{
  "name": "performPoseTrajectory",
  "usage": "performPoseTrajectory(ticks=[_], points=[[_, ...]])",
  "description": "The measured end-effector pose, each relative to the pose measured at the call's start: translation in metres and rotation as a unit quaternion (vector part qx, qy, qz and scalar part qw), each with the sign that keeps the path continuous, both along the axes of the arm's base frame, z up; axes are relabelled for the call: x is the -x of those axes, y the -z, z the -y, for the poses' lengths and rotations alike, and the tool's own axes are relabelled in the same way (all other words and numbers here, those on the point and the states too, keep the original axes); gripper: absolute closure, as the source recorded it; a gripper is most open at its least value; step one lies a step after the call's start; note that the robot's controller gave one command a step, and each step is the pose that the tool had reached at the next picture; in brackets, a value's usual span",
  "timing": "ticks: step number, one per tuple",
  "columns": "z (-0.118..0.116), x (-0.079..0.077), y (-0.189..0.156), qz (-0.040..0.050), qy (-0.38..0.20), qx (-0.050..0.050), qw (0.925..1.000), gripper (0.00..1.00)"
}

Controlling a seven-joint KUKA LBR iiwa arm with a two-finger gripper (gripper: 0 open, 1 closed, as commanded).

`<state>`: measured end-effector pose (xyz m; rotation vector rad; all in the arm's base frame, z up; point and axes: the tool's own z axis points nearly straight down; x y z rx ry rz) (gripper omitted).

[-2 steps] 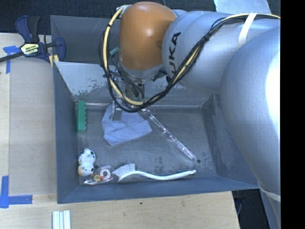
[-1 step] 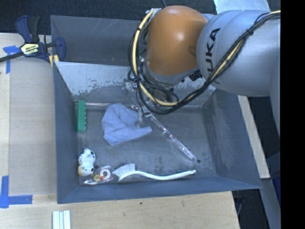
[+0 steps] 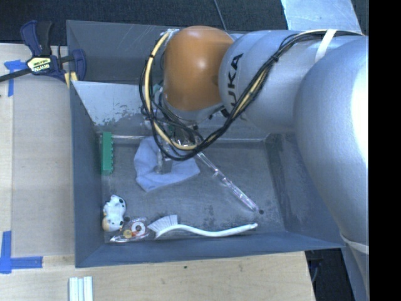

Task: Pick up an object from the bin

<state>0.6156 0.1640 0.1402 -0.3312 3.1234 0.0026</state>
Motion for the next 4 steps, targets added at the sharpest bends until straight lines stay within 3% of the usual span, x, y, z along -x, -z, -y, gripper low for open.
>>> performPoseTrajectory(ticks=[1, 2, 3, 4], points=[[0.003, 0.031, -0.008, 0.0079, -0.009, 0.000, 0.9999, 0.00], [0.005, 0.030, -0.003, 0.0092, -0.004, -0.001, 0.9999, 0.00], [0.008, 0.025, -0.004, 0.0016, 0.005, 0.001, 1.0000, 0.00], [0.045, 0.027, -0.029, 0.0049, -0.116, 0.001, 0.9932, 0.00]])
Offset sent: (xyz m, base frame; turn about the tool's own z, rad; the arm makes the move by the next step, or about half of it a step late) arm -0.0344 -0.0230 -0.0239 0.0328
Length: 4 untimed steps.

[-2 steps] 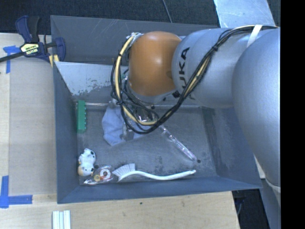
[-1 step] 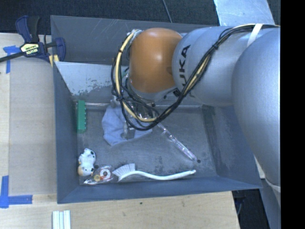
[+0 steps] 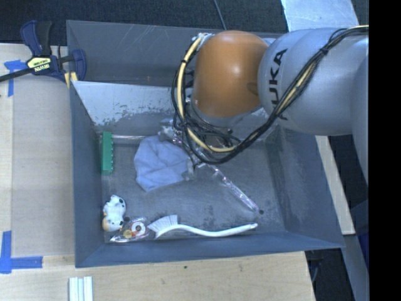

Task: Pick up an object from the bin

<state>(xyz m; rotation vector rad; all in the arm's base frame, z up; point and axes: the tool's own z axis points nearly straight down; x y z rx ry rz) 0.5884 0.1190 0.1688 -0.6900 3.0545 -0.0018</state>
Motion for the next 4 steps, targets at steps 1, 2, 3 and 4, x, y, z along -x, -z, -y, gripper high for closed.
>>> performPoseTrajectory(ticks=[1, 2, 3, 4], points=[[-0.012, -0.013, 0.030, 0.0032, 0.129, -0.004, 0.9916, 0.00], [-0.001, -0.023, 0.070, 0.0002, 0.112, 0.000, 0.9937, 0.00], [-0.026, -0.009, 0.099, 0.0054, 0.101, -0.004, 0.9949, 0.00], [-0.011, -0.028, 0.097, 0.0050, 0.114, -0.003, 0.9934, 0.00]])
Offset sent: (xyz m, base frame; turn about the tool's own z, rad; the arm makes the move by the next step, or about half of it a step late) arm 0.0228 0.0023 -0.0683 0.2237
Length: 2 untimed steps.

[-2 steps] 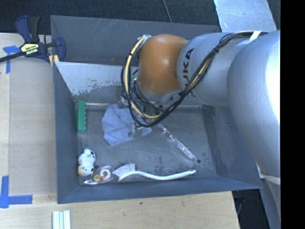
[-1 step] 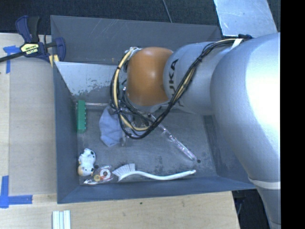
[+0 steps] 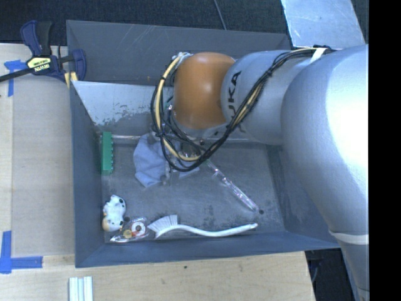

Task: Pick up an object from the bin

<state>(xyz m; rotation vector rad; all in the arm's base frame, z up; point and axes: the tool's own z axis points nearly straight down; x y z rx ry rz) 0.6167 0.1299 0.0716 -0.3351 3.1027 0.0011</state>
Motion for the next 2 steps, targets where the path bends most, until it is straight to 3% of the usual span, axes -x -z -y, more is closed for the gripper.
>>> performPoseTrajectory(ticks=[1, 2], points=[[-0.018, 0.021, -0.005, 0.0013, -0.013, -0.002, 0.9999, 0.00], [0.011, 0.003, -0.001, 0.0039, 0.013, -0.002, 0.9999, 0.00]])
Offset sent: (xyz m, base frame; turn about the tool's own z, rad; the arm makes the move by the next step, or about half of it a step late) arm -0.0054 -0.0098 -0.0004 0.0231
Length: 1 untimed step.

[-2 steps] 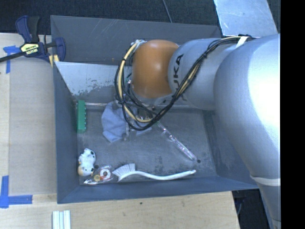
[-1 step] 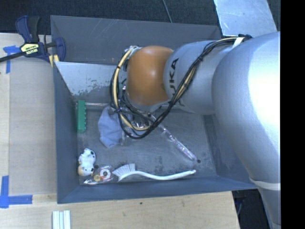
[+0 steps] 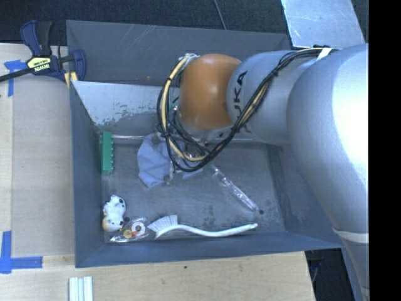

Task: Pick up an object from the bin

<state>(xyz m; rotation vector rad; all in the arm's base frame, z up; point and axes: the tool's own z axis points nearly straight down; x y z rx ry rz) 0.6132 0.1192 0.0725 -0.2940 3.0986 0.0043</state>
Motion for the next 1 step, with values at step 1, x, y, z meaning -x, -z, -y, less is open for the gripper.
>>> performPoseTrajectory(ticks=[1], points=[[-0.0165, 0.0126, -0.0015, 0.0010, -0.021, -0.002, 0.9998, 1.00]])
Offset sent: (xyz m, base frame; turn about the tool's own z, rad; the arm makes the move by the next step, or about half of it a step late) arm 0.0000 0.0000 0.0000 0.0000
